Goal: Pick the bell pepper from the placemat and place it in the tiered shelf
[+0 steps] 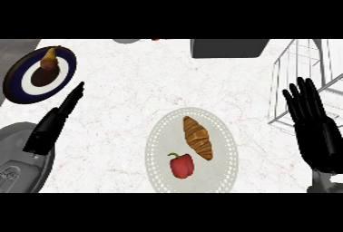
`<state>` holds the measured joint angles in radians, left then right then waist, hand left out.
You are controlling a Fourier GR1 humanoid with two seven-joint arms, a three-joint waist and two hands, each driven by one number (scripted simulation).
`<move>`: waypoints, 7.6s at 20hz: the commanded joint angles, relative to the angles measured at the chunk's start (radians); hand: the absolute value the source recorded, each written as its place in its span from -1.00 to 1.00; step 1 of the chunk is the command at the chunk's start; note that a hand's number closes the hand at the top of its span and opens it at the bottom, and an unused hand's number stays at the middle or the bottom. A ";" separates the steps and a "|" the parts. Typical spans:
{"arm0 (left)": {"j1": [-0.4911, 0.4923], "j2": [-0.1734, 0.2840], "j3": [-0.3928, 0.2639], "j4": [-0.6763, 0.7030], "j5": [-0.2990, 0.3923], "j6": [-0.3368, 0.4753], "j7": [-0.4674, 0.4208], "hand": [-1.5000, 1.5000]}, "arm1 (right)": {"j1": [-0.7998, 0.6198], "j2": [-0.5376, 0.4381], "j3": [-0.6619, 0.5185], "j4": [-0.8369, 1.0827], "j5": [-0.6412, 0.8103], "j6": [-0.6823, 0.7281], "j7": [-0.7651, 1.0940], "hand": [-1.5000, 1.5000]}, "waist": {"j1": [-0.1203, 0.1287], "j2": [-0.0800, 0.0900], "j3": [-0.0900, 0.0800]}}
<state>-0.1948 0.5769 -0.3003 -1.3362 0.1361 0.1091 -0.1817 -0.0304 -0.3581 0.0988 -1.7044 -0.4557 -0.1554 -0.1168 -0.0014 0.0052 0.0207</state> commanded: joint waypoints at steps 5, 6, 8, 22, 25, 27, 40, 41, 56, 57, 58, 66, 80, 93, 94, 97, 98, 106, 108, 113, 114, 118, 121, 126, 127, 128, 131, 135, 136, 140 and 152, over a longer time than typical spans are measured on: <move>-0.043 -0.148 0.021 -0.005 0.033 0.076 0.081 0.00 | -0.098 -0.017 0.231 -0.058 0.342 -0.126 0.085 -1.00 | 0.010 -0.007 -0.023; -0.063 -0.180 0.012 -0.025 0.032 0.102 0.106 0.00 | -0.133 -0.037 0.272 -0.070 0.395 -0.140 0.147 -1.00 | 0.014 -0.010 -0.025; -0.028 -0.179 0.006 -0.010 0.065 0.056 0.072 0.00 | -0.045 0.343 0.163 -0.105 -0.185 -0.123 0.049 1.00 | 0.023 0.016 0.016; -0.007 -0.223 0.023 -0.097 0.024 0.105 0.175 0.00 | 0.099 0.147 0.241 0.082 0.544 -0.412 -0.268 -1.00 | 0.003 -0.007 -0.021; -0.018 -0.247 -0.005 -0.128 0.002 0.141 0.224 0.00 | 0.129 0.075 0.369 0.010 0.712 -0.419 -0.088 -1.00 | 0.002 -0.010 -0.022; 0.018 -0.248 -0.001 -0.097 0.003 0.120 0.167 0.00 | 0.154 0.039 0.413 -0.050 0.813 -0.428 0.009 -1.00 | -0.002 -0.009 -0.023; -0.008 -0.255 0.007 -0.109 -0.014 0.114 0.210 0.00 | 0.030 -0.040 0.632 -0.308 1.324 0.029 0.796 -1.00 | 0.005 -0.012 -0.027; 0.003 -0.268 -0.002 -0.108 -0.025 0.123 0.186 0.00 | -0.005 -0.010 0.647 -0.343 1.350 0.090 0.883 -1.00 | 0.006 -0.013 -0.027; -0.007 -0.297 0.066 -0.029 -0.054 0.052 0.134 0.00 | -0.172 0.351 0.870 -0.249 1.581 0.338 1.257 -1.00 | 0.003 -0.005 -0.021; 0.005 -0.293 0.067 -0.073 -0.043 0.055 0.153 0.00 | -0.126 0.351 0.977 -0.272 1.653 0.310 1.316 -1.00 | 0.003 -0.008 -0.021; -0.032 -0.295 0.083 -0.059 -0.042 0.047 0.189 0.00 | -0.119 0.348 0.895 -0.218 1.631 0.311 1.228 -1.00 | 0.001 -0.006 -0.021; 0.020 -0.338 0.050 -0.108 -0.101 0.087 0.193 0.00 | -0.131 0.352 0.974 -0.207 1.664 0.278 1.324 -1.00 | 0.004 -0.007 -0.021; 0.054 -0.361 0.086 -0.127 -0.130 0.042 0.185 0.00 | -0.116 0.355 0.874 -0.118 1.648 0.261 1.262 -1.00 | 0.002 -0.007 -0.021; -0.017 -0.372 0.156 -0.081 -0.150 -0.008 0.209 0.00 | -0.151 0.357 0.887 0.011 1.622 0.179 1.277 -1.00 | 0.001 -0.006 -0.021; 0.023 -0.375 0.139 -0.131 -0.153 -0.008 0.221 0.00 | -0.235 0.357 0.857 0.052 1.577 0.187 1.298 -1.00 | 0.008 -0.006 -0.021; 0.068 -0.400 0.126 -0.123 -0.181 0.005 0.183 0.00 | -0.176 0.358 0.838 0.089 1.609 0.158 1.231 -1.00 | 0.004 -0.006 -0.021; -0.002 -0.410 0.144 -0.101 -0.170 -0.002 0.220 0.00 | -0.131 0.333 0.829 0.000 1.655 0.210 1.222 -1.00 | -0.002 -0.006 -0.021; 0.036 -0.410 0.178 -0.149 -0.185 -0.025 0.245 0.00 | -0.175 0.358 0.814 0.136 1.618 0.140 1.212 -1.00 | 0.004 -0.006 -0.021; 0.062 -0.418 0.163 -0.148 -0.195 -0.046 0.201 0.00 | -0.148 0.358 0.766 0.154 1.636 0.108 1.140 -1.00 | 0.003 -0.006 -0.021; 0.004 -0.427 0.217 -0.020 -0.204 -0.057 0.141 0.00 | -0.145 0.358 0.789 0.220 1.601 0.071 1.123 -1.00 | 0.000 -0.005 -0.021; -0.007 -0.430 0.210 -0.066 -0.193 -0.068 0.205 0.00 | -0.206 0.358 0.882 0.287 1.565 -0.003 1.216 -1.00 | 0.005 -0.005 -0.021; 0.056 -0.458 0.180 -0.155 -0.237 -0.047 0.214 0.00 | -0.207 0.358 0.779 0.257 1.552 0.072 1.130 -1.00 | 0.005 -0.006 -0.021; 0.009 -0.436 0.230 -0.119 -0.204 -0.085 0.231 0.00 | -0.109 0.319 0.786 0.204 1.583 0.112 1.068 1.00 | 0.000 -0.006 -0.021; -0.013 -0.442 0.231 -0.135 -0.215 -0.087 0.272 0.00 | -0.235 0.358 0.826 0.375 1.608 0.083 1.088 1.00 | 0.005 -0.005 -0.021; 0.011 -0.471 0.210 -0.105 -0.251 -0.061 0.215 0.00 | -0.171 0.350 0.812 0.305 1.671 0.094 1.060 1.00 | 0.001 -0.006 -0.021; 0.007 -0.470 0.209 -0.143 -0.267 -0.041 0.267 0.00 | -0.139 0.358 0.860 0.252 1.695 0.109 1.123 1.00 | 0.001 -0.006 -0.021; 0.081 -0.467 0.211 -0.161 -0.243 -0.085 0.196 0.00 | -0.134 0.358 0.811 0.363 1.707 0.013 1.019 1.00 | 0.003 -0.006 -0.021; 0.000 -0.479 0.231 -0.081 -0.248 -0.073 0.211 0.00 | -0.072 0.182 0.861 0.129 1.588 0.061 0.851 1.00 | -0.010 -0.005 -0.021; -0.006 -0.463 0.240 -0.117 -0.241 -0.076 0.237 0.00 | -0.067 0.077 0.861 0.099 1.515 0.049 0.719 1.00 | -0.011 -0.004 -0.018; 0.017 -0.471 0.218 -0.126 -0.240 -0.090 0.216 0.00 | -0.026 -0.042 1.017 0.069 1.472 0.088 0.522 1.00 | 0.034 0.005 -0.014; 0.019 -0.471 0.234 -0.115 -0.245 -0.071 0.219 0.00 | 0.099 -0.423 0.964 -0.385 1.099 -0.043 0.073 1.00 | -0.018 0.012 -0.012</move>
<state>-0.1773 0.1084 -0.0677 -1.4570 -0.1059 0.0326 0.0337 0.0386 -0.6633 1.0937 -1.9704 0.7511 -0.1744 0.0735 -0.0059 0.0136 0.0086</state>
